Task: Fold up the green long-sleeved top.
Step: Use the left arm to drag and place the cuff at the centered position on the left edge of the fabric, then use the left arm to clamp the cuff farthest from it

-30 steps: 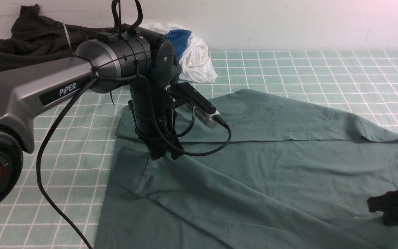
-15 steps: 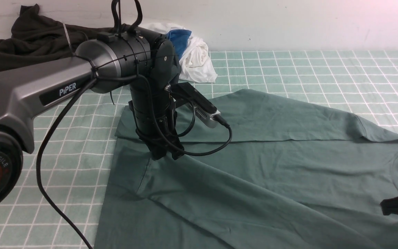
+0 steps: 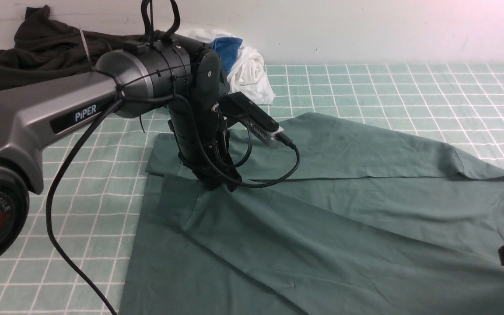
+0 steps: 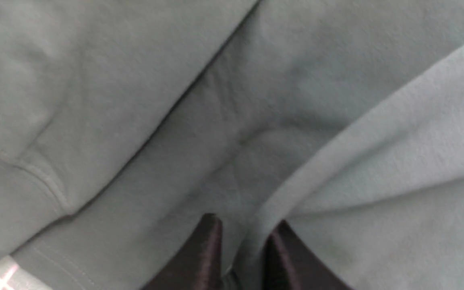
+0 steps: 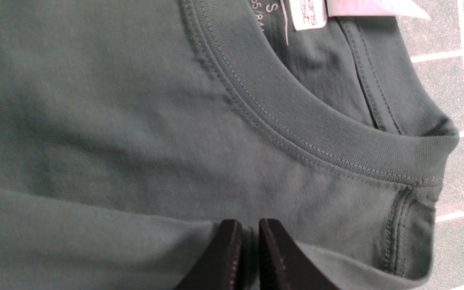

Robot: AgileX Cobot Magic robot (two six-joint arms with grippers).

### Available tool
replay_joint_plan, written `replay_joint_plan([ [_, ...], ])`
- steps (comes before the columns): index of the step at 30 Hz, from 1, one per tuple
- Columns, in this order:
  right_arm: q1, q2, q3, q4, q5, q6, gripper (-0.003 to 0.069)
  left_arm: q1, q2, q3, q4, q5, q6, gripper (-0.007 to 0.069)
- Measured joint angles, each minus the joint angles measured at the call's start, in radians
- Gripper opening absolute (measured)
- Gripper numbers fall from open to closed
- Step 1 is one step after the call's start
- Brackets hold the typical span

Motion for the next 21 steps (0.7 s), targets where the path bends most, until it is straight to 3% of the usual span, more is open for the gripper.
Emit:
replay_joint_plan([
  [1,0.000,0.000,0.000,-0.001,0.000,0.000,0.0104,0.000,0.000,0.000,0.001,0.000,-0.002,0.0187],
  [2,0.000,-0.001,0.000,-0.001,0.000,0.005,0.0162,0.000,0.000,-0.002,0.021,-0.002,-0.035,0.0275],
  [5,0.000,-0.007,-0.021,-0.001,0.019,0.015,0.0251,0.001,0.000,-0.018,0.067,0.011,-0.111,0.0364],
  [6,0.000,-0.016,-0.046,-0.001,0.037,0.015,0.0295,0.008,0.000,-0.038,0.101,0.025,-0.171,0.0428],
  [10,0.000,-0.058,-0.114,0.002,0.076,0.009,0.0355,0.069,0.000,-0.089,0.112,0.041,-0.262,0.0528],
  [21,0.000,-0.106,-0.150,0.073,0.047,-0.047,0.0367,0.302,0.105,-0.099,-0.132,-0.133,-0.313,0.0545],
])
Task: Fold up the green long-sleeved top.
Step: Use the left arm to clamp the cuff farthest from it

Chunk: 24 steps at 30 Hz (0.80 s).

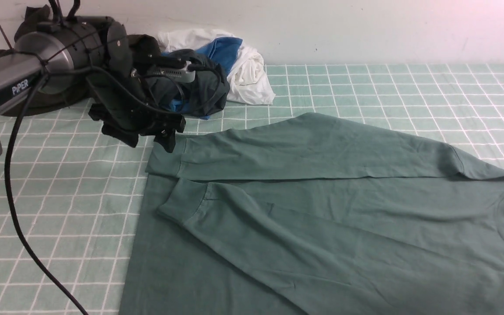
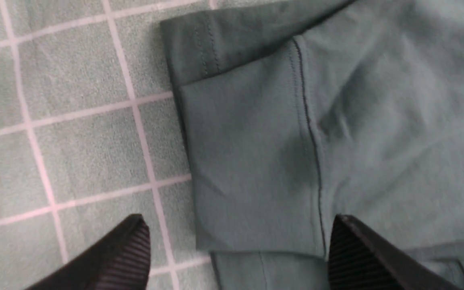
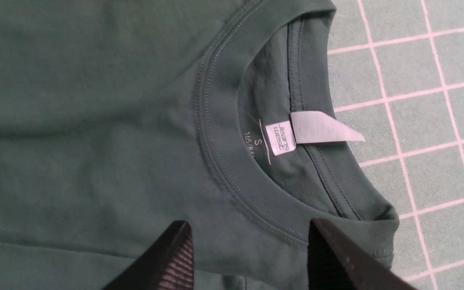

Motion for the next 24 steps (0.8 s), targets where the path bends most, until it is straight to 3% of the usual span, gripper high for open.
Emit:
replay_joint_plan([
  [7,0.000,0.000,0.000,0.018,-0.003,-0.014,0.0367,0.010,0.071,0.000,-0.050,-0.055,0.000,0.0531],
  [10,0.000,0.000,0.000,0.024,-0.004,-0.014,0.0367,0.005,0.076,0.000,-0.054,-0.058,0.000,0.0470],
  [11,0.000,0.000,0.000,0.026,-0.007,-0.015,0.0367,0.004,0.076,0.000,-0.056,-0.061,0.000,0.0407],
  [14,0.000,0.000,0.000,0.028,-0.010,-0.016,0.0367,0.004,0.076,0.000,-0.056,-0.062,0.000,0.0328],
  [15,0.000,0.000,0.000,0.031,-0.010,-0.017,0.0367,0.004,0.076,0.000,-0.056,-0.062,0.000,0.0252],
  [17,0.000,0.000,0.000,0.031,-0.010,-0.017,0.0367,0.004,0.073,0.000,-0.056,-0.061,0.000,0.0212],
  [20,0.000,0.000,0.000,0.031,-0.010,-0.017,0.0367,0.004,0.061,0.000,-0.056,-0.058,0.004,0.0084],
  [24,0.000,0.000,0.000,0.031,-0.010,-0.017,0.0367,0.003,0.046,0.000,-0.057,-0.057,0.008,0.0027],
])
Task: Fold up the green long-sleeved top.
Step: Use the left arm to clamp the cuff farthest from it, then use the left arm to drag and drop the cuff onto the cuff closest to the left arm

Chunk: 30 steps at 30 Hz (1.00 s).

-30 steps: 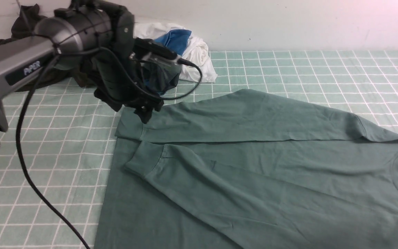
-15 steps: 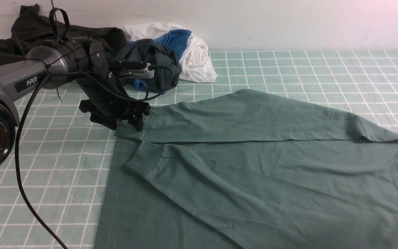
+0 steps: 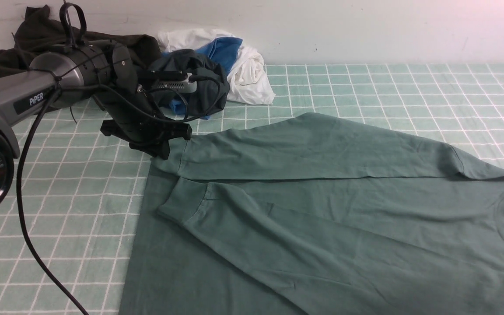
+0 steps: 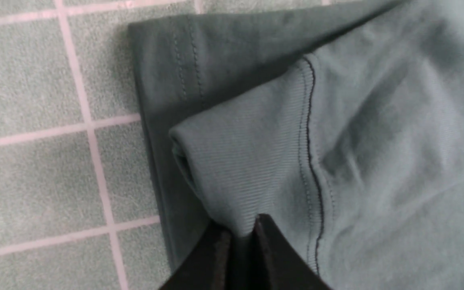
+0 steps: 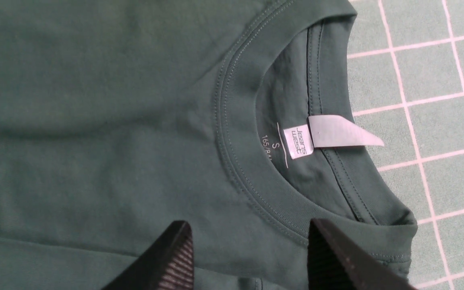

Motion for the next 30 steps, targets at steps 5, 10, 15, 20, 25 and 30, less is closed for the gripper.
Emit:
replay_joint_plan([
  [5,0.000,0.000,0.000,0.000,-0.002,0.000,0.0367,-0.001,-0.010,0.000,-0.011,0.029,0.008,0.0027],
  [10,0.000,0.000,0.000,0.007,-0.019,0.000,0.0367,-0.015,-0.064,0.000,-0.095,0.067,0.040,0.0027],
  [15,0.000,0.000,0.000,0.036,-0.033,-0.015,0.0367,-0.035,-0.203,0.000,-0.300,0.113,0.086,0.0027],
  [20,0.000,0.000,0.000,0.077,-0.030,-0.049,0.0367,-0.038,-0.326,0.016,-0.335,0.202,0.089,0.0027],
  [25,0.000,-0.016,0.000,0.125,-0.023,-0.107,0.0367,-0.038,-0.515,0.218,-0.281,0.228,0.047,0.0027],
  [30,0.000,-0.072,0.000,0.149,-0.022,-0.126,0.0367,-0.039,-0.725,0.604,-0.263,0.138,0.041,0.0027],
])
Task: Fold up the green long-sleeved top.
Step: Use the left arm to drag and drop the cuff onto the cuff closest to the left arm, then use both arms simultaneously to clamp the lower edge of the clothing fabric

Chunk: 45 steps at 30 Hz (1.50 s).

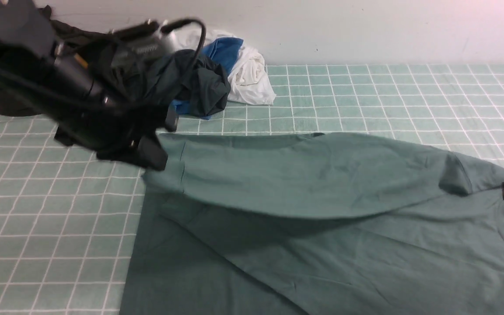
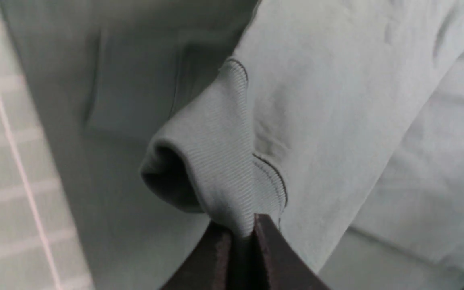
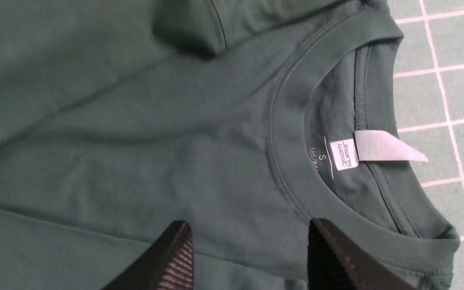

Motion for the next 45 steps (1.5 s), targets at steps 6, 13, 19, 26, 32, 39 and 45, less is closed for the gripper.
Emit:
replay_joint_plan([
  [6,0.040,-0.031,0.000,0.001,0.003,-0.003,0.0367,-0.003,-0.123,0.368,-0.018,-0.141,0.044,0.0047],
  [13,0.183,-0.049,-0.021,0.001,0.127,-0.066,0.0367,-0.003,-0.126,0.459,-0.037,-0.193,0.225,0.0298],
  [19,0.342,-0.148,-0.052,0.024,0.288,-0.095,0.0367,-0.066,-0.183,0.406,0.013,0.001,0.346,0.0441],
  [26,0.536,-0.298,-0.011,0.121,0.397,-0.153,0.0367,-0.406,-0.205,0.551,0.229,0.086,0.351,0.0448],
  [32,0.555,-0.315,0.019,0.123,0.389,-0.157,0.0367,-0.582,-0.194,0.678,0.318,-0.034,0.351,0.0448],
  [39,0.556,-0.316,0.027,0.094,0.385,-0.157,0.0367,-0.608,-0.139,0.703,0.343,-0.189,0.341,0.0448],
  [45,0.556,-0.316,0.031,0.083,0.385,-0.157,0.0367,-0.611,-0.094,0.697,0.431,-0.227,0.230,0.0425],
])
